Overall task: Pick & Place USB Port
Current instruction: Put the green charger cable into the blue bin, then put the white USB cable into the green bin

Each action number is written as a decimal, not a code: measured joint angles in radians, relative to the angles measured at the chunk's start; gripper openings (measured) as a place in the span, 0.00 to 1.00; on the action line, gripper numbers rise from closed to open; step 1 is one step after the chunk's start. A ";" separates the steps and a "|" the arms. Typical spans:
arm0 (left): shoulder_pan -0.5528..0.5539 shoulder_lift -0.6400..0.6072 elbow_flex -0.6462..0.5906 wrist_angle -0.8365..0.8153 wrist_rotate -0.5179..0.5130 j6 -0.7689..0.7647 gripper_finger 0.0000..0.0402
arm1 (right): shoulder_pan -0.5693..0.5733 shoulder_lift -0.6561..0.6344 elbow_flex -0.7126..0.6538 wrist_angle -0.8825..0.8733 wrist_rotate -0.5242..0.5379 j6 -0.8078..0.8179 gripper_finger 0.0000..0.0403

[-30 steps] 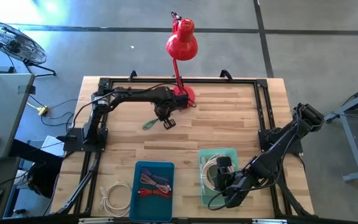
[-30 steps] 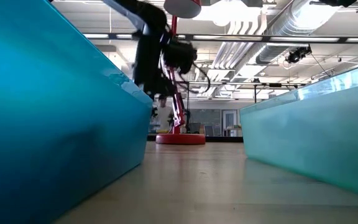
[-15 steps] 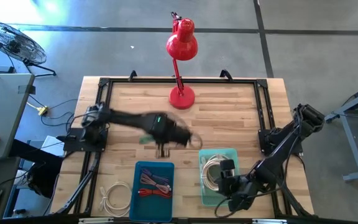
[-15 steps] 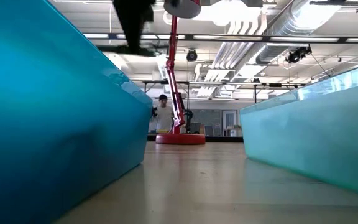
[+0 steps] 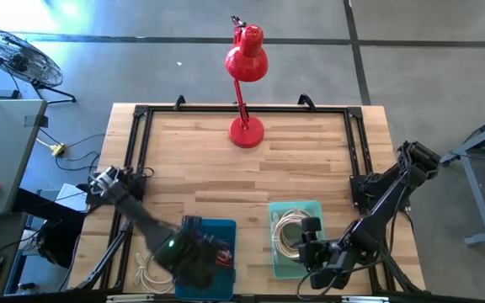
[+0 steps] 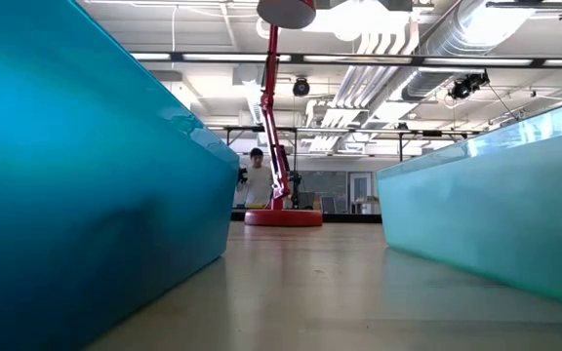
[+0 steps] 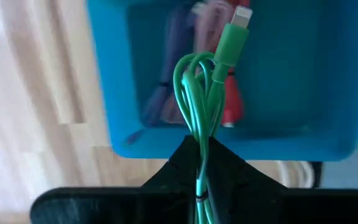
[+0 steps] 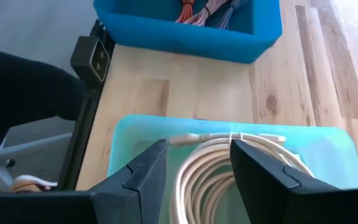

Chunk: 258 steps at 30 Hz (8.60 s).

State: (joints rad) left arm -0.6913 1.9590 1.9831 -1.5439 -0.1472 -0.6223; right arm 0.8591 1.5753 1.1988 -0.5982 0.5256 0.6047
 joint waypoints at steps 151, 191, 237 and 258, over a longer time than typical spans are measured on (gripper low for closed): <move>-0.310 -0.401 -0.560 -0.009 -0.071 -0.538 0.06 | 0.006 0.000 -0.003 0.035 0.069 -0.107 0.42; -0.310 -0.371 -0.704 0.163 -0.015 -0.476 0.07 | 0.005 0.000 -0.003 0.042 0.072 -0.081 0.42; -0.310 -0.213 -0.703 0.360 0.076 -0.658 0.58 | 0.006 0.000 -0.003 0.041 0.077 -0.089 0.42; -0.290 -0.254 -0.704 0.286 0.144 -0.481 0.58 | 0.005 0.000 -0.003 0.041 0.125 -0.115 0.42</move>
State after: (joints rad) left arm -0.9810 1.7050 1.2789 -1.2575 -0.0036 -1.1038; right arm 0.8645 1.5753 1.1957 -0.5571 0.6502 0.4892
